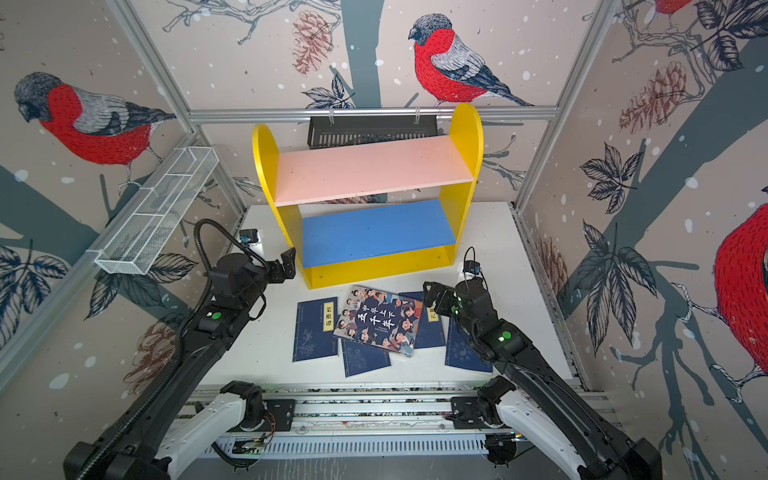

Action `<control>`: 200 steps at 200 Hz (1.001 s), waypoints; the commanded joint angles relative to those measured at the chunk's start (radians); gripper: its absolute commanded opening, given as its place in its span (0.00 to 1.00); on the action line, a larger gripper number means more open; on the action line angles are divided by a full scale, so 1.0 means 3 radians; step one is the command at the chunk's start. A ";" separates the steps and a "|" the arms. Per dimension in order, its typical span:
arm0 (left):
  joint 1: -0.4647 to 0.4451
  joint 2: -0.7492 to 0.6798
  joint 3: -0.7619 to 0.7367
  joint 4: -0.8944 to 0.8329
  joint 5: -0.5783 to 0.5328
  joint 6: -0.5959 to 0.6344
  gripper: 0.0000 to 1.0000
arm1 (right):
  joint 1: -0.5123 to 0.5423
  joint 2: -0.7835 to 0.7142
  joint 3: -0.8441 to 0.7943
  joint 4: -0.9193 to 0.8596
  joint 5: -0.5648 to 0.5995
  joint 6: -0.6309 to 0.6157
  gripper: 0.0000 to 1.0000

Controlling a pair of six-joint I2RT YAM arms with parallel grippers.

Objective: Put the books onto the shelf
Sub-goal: 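Raise both arms and move both grippers toward the books in front of the shelf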

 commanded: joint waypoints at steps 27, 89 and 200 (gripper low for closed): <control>0.0033 0.0141 0.0061 0.0349 0.0090 -0.0075 0.97 | 0.0001 -0.0005 -0.0002 0.0144 -0.0023 0.0042 0.99; 0.0032 0.0312 0.0197 0.0344 -0.0412 -0.0103 0.97 | 0.0001 -0.0005 0.0008 0.0134 -0.0042 0.0016 1.00; 0.0074 0.0356 0.0305 0.0357 -0.1046 0.0030 0.97 | -0.0003 0.0000 -0.0027 0.0180 -0.0084 -0.0014 1.00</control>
